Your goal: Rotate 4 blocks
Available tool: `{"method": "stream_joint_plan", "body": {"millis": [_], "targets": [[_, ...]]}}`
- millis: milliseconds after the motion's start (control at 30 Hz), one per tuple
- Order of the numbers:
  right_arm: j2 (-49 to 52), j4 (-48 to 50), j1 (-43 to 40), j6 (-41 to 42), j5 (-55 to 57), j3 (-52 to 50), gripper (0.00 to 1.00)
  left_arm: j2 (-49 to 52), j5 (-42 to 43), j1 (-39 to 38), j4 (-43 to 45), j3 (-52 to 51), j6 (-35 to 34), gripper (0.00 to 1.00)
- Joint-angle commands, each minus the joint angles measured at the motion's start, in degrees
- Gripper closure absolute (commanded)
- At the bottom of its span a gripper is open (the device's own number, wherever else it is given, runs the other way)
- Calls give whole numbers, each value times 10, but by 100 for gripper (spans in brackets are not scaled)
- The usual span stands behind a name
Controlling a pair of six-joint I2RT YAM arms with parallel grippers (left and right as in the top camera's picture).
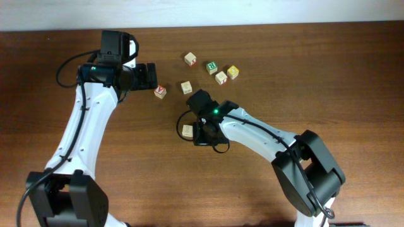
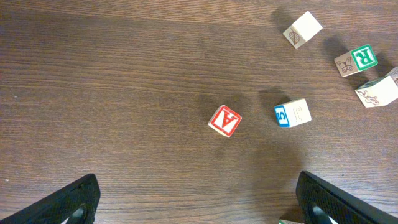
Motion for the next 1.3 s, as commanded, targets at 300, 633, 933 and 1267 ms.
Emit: {"method": "stream_joint_plan", "body": {"millis": [300, 633, 933, 1267], "targets": [[-131, -162, -142, -42, 58, 38, 96, 1, -4, -4, -1, 8, -7, 1], [-30, -68, -212, -40, 49, -59, 96, 1, -4, -4, -1, 8, -7, 1], [-25, -27, -160, -99, -10, -58, 96, 1, -4, -4, -1, 8, -7, 1], [-25, -8, -151, -174, -71, -58, 95, 1, -4, -4, -1, 8, -7, 1]]}}
